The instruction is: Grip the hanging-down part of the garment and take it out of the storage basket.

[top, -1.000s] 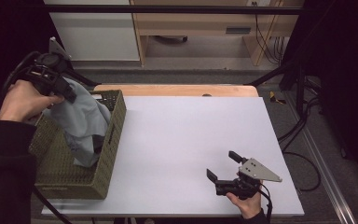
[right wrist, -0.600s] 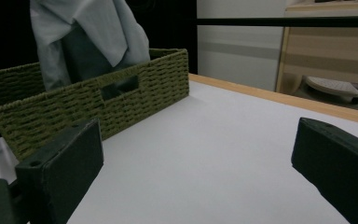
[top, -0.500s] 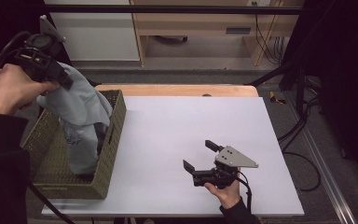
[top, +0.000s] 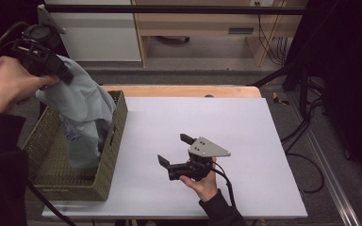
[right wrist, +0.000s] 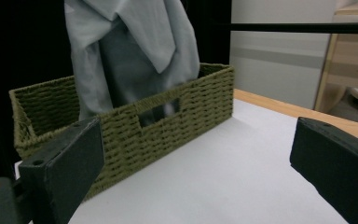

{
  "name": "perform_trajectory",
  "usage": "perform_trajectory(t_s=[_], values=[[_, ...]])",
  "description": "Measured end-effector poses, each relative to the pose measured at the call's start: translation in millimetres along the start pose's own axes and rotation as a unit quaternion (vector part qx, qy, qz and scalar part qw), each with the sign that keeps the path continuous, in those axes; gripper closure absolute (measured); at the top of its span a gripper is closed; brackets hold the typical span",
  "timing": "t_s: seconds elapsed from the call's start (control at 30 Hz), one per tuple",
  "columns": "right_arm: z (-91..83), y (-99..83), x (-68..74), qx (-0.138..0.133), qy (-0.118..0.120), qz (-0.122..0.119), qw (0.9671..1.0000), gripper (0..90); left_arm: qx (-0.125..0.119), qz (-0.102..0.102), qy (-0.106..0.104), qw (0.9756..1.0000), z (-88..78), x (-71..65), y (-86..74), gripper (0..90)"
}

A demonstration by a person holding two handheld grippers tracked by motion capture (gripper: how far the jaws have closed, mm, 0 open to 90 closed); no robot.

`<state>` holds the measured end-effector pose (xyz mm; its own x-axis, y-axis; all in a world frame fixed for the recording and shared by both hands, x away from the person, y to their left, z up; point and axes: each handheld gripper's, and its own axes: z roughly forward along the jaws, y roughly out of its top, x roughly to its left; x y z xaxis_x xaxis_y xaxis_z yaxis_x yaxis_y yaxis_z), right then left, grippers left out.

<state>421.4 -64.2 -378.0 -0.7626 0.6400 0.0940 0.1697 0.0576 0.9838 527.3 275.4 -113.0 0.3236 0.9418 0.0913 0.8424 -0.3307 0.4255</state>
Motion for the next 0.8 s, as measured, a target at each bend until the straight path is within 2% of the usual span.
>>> perform_trajectory(t_s=[0.13,0.2,0.23,0.47,0.53,0.8], values=[[12.4,3.6,7.1,0.005,0.009,-0.003,0.9999,3.2,0.004,0.001,0.0,1.0,1.8,-0.2,0.8,81.0],[25.9,5.7,14.3,0.004,0.019,-0.008,0.9998,3.4,0.008,0.001,0.001,1.0,3.0,0.2,1.8,81.1],[29.8,6.6,17.7,0.005,0.022,-0.001,0.9998,3.7,0.008,0.0,0.001,1.0,3.4,0.4,2.2,81.0],[51.7,11.3,31.2,0.001,0.039,0.001,0.9993,4.3,0.011,-0.001,0.002,0.9999,4.8,0.3,3.6,81.0],[62.5,12.7,35.6,0.005,0.042,-0.008,0.9991,4.4,0.013,0.001,0.002,0.9999,5.4,0.4,3.7,81.0],[85.2,15.3,51.8,0.009,0.056,-0.004,0.9984,4.9,0.011,0.0,0.002,0.9999,5.7,1.7,3.9,81.0]])
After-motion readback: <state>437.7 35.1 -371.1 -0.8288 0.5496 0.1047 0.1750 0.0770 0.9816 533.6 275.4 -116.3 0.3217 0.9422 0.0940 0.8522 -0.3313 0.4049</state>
